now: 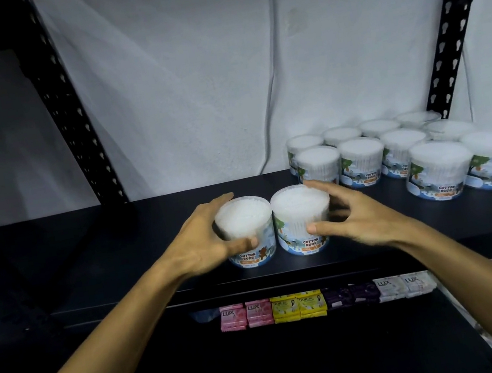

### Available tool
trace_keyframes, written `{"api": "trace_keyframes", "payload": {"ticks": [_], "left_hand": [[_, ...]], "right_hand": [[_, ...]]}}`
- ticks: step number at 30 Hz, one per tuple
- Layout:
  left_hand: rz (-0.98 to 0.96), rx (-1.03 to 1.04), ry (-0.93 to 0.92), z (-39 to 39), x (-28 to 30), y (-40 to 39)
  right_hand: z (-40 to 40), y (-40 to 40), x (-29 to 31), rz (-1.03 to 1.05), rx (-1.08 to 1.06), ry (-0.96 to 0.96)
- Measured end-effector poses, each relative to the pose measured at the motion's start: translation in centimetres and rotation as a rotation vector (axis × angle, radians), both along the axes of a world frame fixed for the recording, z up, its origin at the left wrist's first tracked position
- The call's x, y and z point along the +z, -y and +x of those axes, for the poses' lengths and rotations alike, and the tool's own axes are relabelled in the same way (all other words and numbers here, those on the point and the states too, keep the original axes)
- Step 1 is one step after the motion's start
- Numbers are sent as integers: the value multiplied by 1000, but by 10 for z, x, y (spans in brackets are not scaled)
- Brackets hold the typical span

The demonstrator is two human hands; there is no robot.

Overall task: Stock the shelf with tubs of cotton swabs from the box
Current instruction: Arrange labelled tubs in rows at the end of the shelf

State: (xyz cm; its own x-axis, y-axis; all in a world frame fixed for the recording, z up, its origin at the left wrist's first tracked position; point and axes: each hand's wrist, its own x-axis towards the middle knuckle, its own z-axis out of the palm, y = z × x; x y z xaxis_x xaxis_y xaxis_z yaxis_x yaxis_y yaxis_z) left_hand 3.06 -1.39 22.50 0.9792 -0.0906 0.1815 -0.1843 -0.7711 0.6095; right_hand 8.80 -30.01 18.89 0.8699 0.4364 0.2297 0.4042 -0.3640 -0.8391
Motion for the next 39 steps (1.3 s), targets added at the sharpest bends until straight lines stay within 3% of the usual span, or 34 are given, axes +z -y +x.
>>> {"api": "trace_keyframes", "payload": {"ticks": [5, 12, 39], "left_hand": [[20, 58, 106, -15, -14, -6], [-41, 82, 95, -16, -22, 3], [-68, -68, 91, 57, -28, 133]], "right_hand": [[-21, -5, -10, -104, -179, 194], [-23, -22, -28, -118, -354, 277], [10, 103, -8, -215, -526, 180]]}}
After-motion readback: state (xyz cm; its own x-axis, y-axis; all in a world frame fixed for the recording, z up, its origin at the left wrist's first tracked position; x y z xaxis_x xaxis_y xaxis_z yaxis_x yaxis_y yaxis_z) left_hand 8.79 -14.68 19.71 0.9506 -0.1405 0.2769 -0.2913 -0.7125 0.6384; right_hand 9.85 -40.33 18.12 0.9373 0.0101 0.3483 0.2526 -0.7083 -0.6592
